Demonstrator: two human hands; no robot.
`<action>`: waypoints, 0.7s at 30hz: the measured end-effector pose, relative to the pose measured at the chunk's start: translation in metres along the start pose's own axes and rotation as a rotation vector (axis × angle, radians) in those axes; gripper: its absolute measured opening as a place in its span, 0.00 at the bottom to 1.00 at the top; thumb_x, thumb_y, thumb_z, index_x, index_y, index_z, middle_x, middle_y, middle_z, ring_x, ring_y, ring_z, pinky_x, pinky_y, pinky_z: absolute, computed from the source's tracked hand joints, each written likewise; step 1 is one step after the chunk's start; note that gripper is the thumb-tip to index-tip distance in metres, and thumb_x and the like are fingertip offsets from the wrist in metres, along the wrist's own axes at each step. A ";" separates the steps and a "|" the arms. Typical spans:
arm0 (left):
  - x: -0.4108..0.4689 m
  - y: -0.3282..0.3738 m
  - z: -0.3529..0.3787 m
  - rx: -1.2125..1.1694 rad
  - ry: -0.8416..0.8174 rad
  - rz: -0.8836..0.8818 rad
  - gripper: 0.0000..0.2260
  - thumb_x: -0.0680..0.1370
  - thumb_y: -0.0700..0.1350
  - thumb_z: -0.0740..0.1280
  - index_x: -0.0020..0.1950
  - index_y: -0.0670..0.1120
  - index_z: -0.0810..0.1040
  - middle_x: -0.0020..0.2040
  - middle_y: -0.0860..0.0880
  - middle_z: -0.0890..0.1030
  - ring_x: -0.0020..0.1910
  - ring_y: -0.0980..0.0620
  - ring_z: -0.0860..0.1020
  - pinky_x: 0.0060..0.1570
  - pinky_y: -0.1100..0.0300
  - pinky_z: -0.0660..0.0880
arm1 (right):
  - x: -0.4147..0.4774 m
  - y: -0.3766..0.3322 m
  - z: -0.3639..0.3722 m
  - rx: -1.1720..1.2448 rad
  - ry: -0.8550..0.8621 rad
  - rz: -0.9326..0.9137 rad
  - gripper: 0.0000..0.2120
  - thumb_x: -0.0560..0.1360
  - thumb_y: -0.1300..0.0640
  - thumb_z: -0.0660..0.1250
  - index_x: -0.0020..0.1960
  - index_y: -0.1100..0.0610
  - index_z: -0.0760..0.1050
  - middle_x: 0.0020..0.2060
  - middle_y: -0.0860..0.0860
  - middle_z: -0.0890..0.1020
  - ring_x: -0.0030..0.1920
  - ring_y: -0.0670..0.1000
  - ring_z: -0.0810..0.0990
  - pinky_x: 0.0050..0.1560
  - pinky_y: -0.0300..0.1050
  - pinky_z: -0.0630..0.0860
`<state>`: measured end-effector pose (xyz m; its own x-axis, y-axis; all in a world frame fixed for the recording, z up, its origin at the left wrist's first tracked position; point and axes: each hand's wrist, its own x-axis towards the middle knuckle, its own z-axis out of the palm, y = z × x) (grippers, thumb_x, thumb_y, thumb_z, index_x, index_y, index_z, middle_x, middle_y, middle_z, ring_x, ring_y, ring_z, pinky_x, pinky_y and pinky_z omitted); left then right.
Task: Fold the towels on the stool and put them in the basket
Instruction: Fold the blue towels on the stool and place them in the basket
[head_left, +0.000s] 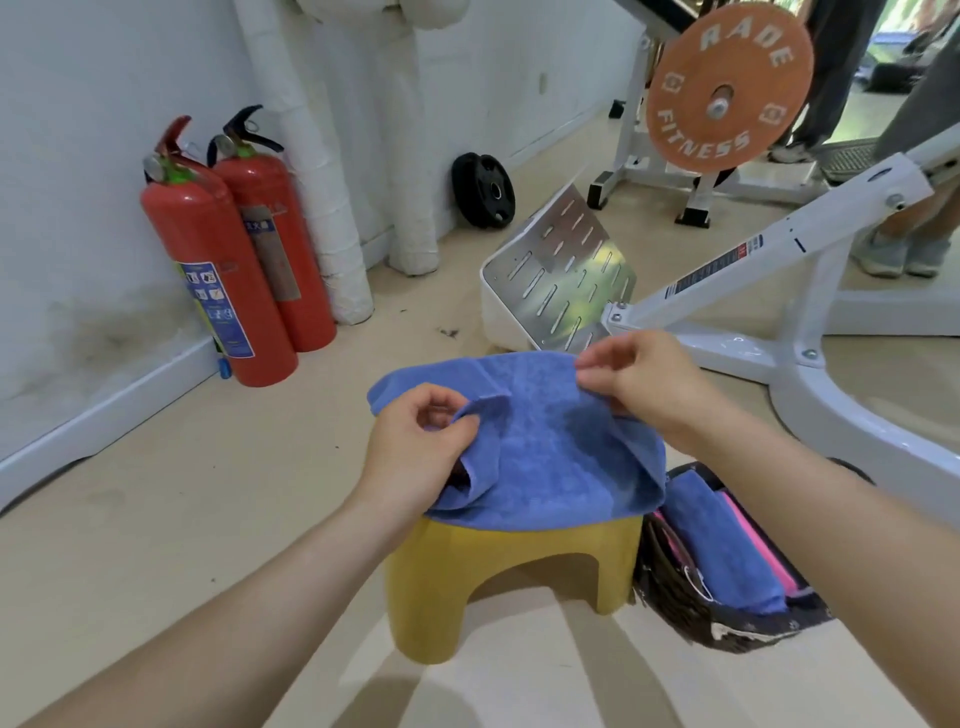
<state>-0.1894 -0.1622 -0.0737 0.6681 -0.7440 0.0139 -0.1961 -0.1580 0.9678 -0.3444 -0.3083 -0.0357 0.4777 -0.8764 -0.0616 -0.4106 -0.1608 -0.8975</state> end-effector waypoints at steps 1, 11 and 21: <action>-0.003 0.005 0.001 -0.045 0.033 0.023 0.05 0.73 0.40 0.71 0.40 0.47 0.78 0.34 0.53 0.78 0.34 0.55 0.77 0.39 0.61 0.74 | -0.006 -0.013 0.008 0.229 -0.033 0.037 0.05 0.72 0.66 0.69 0.46 0.58 0.80 0.33 0.53 0.78 0.29 0.48 0.74 0.32 0.39 0.76; -0.013 0.039 -0.002 -0.214 0.166 0.145 0.06 0.76 0.43 0.70 0.40 0.42 0.78 0.37 0.42 0.83 0.35 0.50 0.79 0.40 0.54 0.78 | -0.029 -0.049 0.047 0.648 -0.223 0.064 0.12 0.72 0.73 0.67 0.52 0.62 0.78 0.35 0.54 0.83 0.31 0.51 0.82 0.36 0.43 0.80; -0.014 0.039 -0.006 0.141 0.115 0.336 0.07 0.75 0.45 0.69 0.37 0.47 0.79 0.31 0.50 0.82 0.32 0.52 0.81 0.36 0.56 0.78 | -0.039 -0.050 0.056 0.757 -0.192 0.022 0.08 0.72 0.71 0.69 0.50 0.63 0.77 0.38 0.57 0.84 0.36 0.52 0.82 0.37 0.39 0.81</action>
<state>-0.2025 -0.1543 -0.0344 0.6247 -0.6928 0.3603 -0.5090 -0.0113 0.8607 -0.2989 -0.2407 -0.0125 0.6302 -0.7706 -0.0950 0.1870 0.2693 -0.9447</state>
